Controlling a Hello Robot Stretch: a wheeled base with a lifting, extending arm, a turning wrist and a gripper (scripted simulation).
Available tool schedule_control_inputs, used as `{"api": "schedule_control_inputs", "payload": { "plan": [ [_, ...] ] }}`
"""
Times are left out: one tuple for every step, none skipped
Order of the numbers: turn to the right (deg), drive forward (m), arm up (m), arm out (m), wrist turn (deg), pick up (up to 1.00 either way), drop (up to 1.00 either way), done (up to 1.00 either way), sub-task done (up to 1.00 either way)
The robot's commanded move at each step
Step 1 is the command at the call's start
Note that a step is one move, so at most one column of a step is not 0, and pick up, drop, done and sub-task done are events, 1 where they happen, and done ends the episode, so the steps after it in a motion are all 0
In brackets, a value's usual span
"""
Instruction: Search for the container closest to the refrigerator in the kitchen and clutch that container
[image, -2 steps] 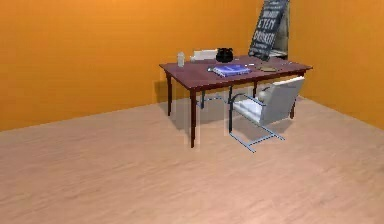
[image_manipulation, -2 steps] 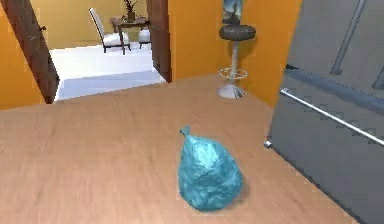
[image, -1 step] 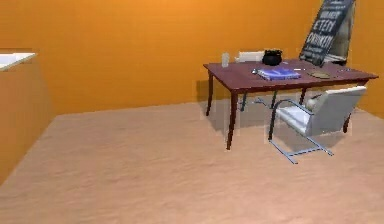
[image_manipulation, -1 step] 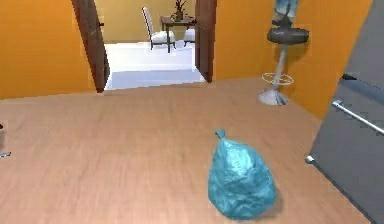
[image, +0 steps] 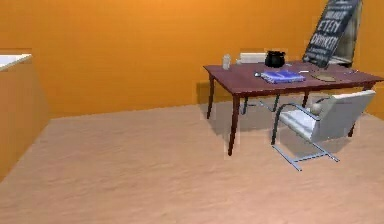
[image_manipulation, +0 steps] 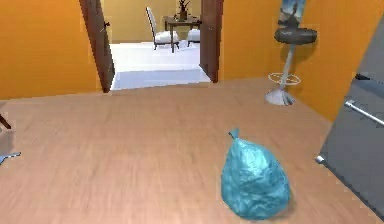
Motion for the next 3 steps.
{"api": "schedule_control_inputs", "payload": {
  "plan": [
    [-30.0, 0.0, 0.0, 0.0, 0.0, 0.0, 0.0, 0.0, 0.0],
    [0.0, 0.55, 0.0, 0.0, 0.0, 0.0, 0.0, 0.0, 0.0],
    [-9.0, 0.0, 0.0, 0.0, 0.0, 0.0, 0.0, 0.0, 0.0]
  ]
}}
